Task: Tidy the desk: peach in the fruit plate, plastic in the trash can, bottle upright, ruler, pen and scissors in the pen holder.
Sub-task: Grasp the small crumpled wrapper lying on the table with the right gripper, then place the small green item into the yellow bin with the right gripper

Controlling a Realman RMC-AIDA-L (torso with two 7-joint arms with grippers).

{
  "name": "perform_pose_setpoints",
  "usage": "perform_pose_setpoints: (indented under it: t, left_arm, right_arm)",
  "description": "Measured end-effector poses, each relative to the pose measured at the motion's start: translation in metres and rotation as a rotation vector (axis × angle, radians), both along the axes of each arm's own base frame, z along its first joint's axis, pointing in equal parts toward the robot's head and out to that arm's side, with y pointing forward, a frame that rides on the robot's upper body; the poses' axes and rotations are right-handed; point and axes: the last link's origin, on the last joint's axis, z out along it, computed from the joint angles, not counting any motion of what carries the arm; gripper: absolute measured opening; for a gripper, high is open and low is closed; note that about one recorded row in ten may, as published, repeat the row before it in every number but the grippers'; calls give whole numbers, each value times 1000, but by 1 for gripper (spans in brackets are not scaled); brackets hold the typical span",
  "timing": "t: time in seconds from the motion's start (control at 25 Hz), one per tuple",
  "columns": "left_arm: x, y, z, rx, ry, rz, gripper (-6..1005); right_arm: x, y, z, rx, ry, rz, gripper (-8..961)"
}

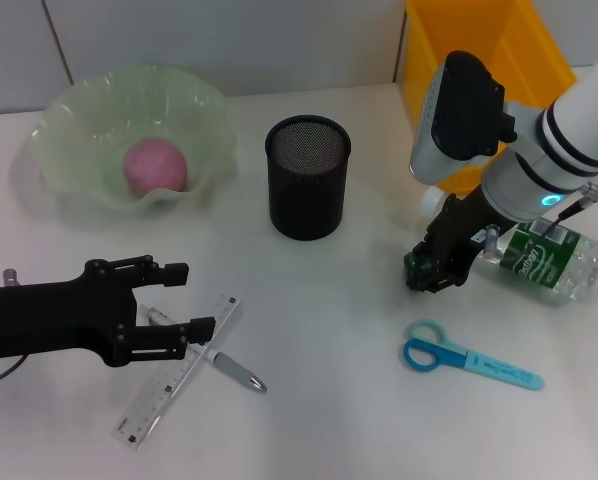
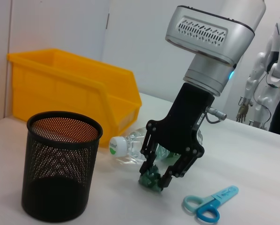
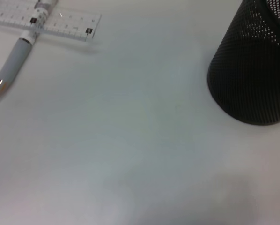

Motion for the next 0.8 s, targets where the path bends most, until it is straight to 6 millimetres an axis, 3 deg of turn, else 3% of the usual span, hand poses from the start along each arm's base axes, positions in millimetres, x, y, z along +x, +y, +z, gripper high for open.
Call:
perform_pose_setpoints:
  t: [0.2, 0.32, 0.6, 0.8]
  left_arm:
    - [0, 0, 0, 1, 0, -1, 812]
    - [0, 0, 0, 1, 0, 0, 812]
    - [0, 0, 0, 1, 0, 0, 812]
    - [0, 0, 1, 1, 0, 0, 811]
  right_arm:
    - [0, 0, 0, 2, 2, -1, 400]
    - [-2, 0, 0, 4, 9, -1, 335]
    - [-14, 1, 6, 23, 57, 13, 286]
    - [-29, 0, 24, 72, 121, 32, 267]
